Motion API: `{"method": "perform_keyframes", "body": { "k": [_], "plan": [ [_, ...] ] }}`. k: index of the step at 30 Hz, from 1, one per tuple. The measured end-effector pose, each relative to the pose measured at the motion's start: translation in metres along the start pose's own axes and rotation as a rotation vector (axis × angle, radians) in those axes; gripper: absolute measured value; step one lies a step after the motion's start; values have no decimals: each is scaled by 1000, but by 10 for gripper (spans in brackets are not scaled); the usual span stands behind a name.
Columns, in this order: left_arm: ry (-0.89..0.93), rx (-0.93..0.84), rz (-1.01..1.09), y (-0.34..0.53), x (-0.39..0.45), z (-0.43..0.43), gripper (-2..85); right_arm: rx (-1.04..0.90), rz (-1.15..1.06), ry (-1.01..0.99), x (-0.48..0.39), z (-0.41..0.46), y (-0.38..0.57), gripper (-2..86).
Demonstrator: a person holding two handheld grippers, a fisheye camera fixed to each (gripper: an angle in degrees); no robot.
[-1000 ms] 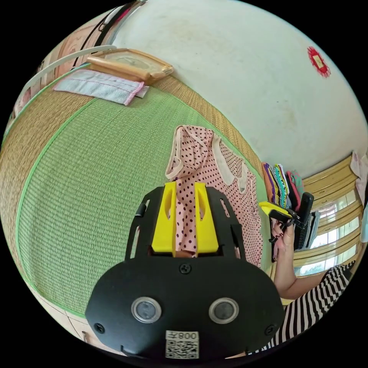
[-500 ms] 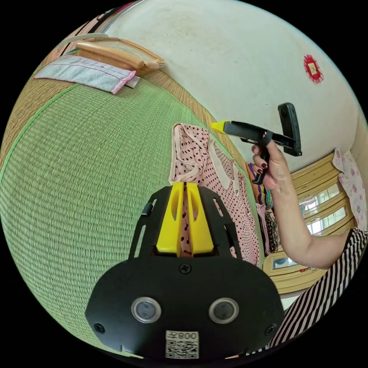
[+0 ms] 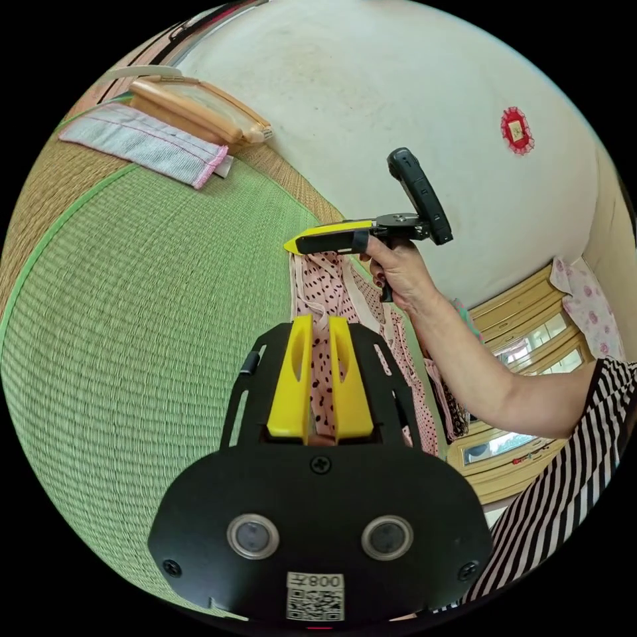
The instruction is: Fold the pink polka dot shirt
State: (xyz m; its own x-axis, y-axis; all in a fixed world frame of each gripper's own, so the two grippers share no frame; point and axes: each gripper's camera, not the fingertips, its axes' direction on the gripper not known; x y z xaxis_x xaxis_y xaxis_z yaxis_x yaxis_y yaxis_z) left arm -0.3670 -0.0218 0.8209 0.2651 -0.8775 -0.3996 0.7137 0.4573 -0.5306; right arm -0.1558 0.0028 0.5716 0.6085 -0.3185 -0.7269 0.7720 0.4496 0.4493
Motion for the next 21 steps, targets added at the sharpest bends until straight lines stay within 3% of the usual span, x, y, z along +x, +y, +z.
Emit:
{"method": "perform_keyframes", "body": {
  "k": [5,9,13,21],
  "plan": [
    [-65,-84,25,-6,0,0,71,-17,-16,-3,3,-4,-17,80],
    [-63,-165,20,-12,-2,7,33,-23,-25,-9,8,-7,-26,66],
    [-56,-131,6,-12,-4,0,12,-13,-21,-8,15,-10,-30,19],
    [-36,-53,89,-13,12,-15,5,104,13,-92,46,-43,-13,9]
  ]
}}
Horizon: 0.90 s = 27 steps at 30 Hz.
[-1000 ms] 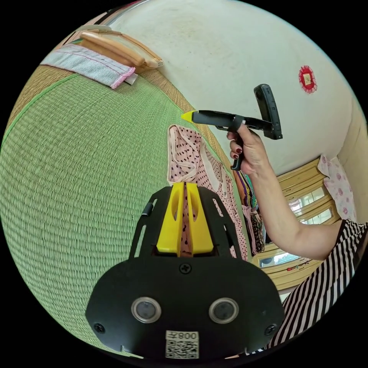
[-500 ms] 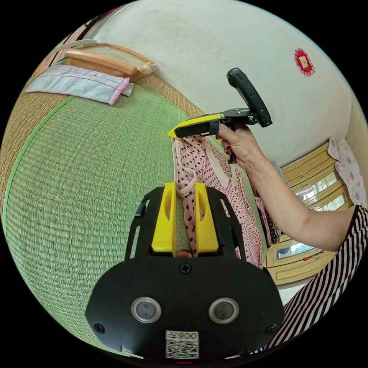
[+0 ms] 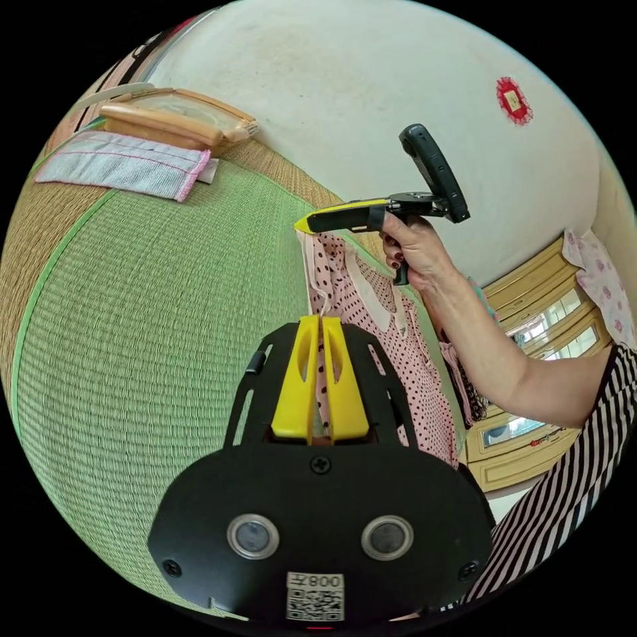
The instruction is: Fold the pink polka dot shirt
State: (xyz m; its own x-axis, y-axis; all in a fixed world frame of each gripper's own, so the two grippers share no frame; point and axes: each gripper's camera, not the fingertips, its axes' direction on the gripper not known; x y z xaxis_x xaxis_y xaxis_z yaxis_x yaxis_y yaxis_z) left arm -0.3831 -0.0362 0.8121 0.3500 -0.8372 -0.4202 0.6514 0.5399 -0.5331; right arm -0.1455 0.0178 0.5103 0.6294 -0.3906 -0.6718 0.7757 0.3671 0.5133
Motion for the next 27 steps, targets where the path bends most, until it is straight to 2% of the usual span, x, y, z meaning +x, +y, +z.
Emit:
{"method": "perform_keyframes", "body": {
  "k": [6,12,19,27],
  "plan": [
    [83,-57,112,-6,21,11,5,75,74,-96,42,-27,50,9],
    [84,-180,190,-8,45,37,7,58,203,-212,89,-13,99,12],
    [84,-291,168,-8,52,63,23,75,300,-301,119,2,129,44],
    [126,-284,161,-8,59,69,26,165,297,-326,122,-23,154,46]
  ]
}}
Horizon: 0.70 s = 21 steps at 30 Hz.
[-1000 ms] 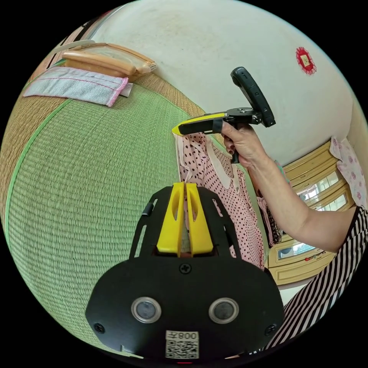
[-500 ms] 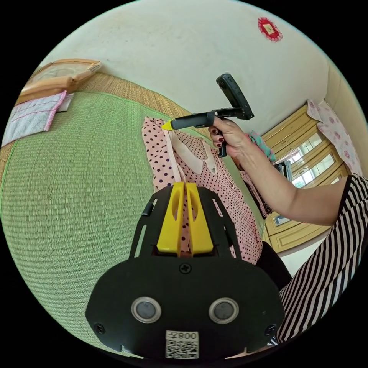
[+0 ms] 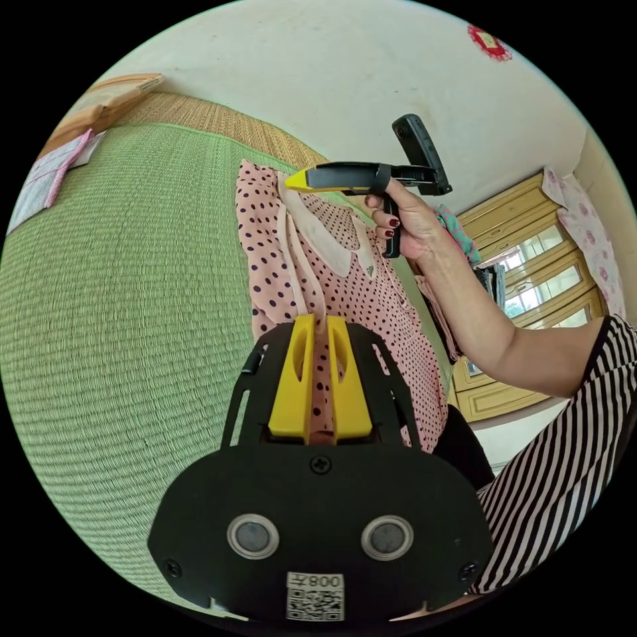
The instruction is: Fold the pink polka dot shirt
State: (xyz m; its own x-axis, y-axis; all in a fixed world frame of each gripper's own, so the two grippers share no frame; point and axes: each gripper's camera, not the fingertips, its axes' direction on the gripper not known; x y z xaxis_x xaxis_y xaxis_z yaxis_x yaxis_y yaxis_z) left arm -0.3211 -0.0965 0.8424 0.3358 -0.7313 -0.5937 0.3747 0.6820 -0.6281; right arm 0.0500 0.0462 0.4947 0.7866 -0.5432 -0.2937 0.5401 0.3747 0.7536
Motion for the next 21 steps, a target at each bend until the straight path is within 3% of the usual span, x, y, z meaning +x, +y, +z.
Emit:
{"method": "perform_keyframes", "body": {
  "k": [6,12,21],
  "plan": [
    [-43,-52,-16,-1,5,14,16,-109,-23,109,-2,29,-1,21],
    [-113,-35,-9,1,14,18,6,-76,19,84,9,29,6,5],
    [0,28,-27,13,18,21,10,16,46,145,-4,-10,67,8]
  ]
}}
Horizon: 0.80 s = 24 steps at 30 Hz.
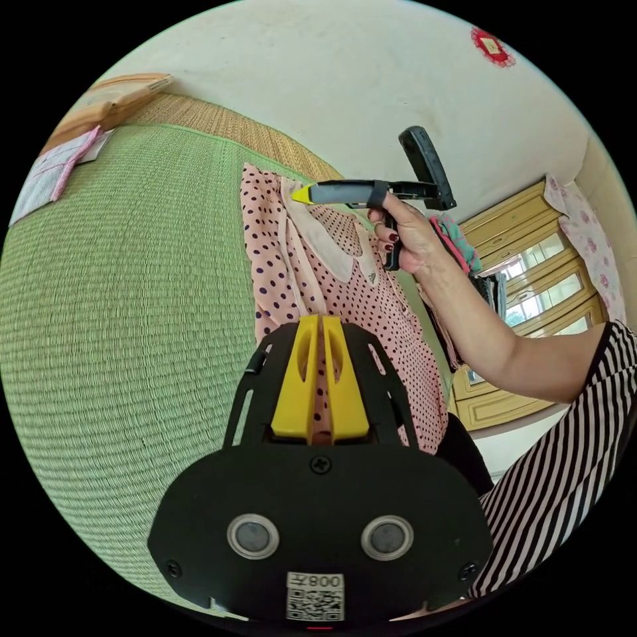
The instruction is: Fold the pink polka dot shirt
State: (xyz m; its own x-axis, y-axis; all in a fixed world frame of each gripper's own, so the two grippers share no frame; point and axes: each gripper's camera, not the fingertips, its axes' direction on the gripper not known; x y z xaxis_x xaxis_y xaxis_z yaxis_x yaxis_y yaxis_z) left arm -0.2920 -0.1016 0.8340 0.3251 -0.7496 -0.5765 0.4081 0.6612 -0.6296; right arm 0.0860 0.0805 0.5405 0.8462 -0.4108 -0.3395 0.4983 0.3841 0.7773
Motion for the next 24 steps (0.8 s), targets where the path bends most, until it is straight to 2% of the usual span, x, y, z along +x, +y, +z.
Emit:
{"method": "perform_keyframes", "body": {
  "k": [2,7,10,19,24],
  "plan": [
    [17,14,-3,3,0,0,13,12,36,65,5,-16,28,11],
    [-45,34,1,14,8,1,15,-7,284,265,49,-52,134,18],
    [-78,32,14,17,16,3,12,-7,405,268,76,-59,178,15],
    [-351,-50,93,-18,41,40,3,-19,456,390,84,-45,220,-1],
    [-440,-80,133,-23,43,63,2,24,472,379,94,-46,237,-3]
  ]
}}
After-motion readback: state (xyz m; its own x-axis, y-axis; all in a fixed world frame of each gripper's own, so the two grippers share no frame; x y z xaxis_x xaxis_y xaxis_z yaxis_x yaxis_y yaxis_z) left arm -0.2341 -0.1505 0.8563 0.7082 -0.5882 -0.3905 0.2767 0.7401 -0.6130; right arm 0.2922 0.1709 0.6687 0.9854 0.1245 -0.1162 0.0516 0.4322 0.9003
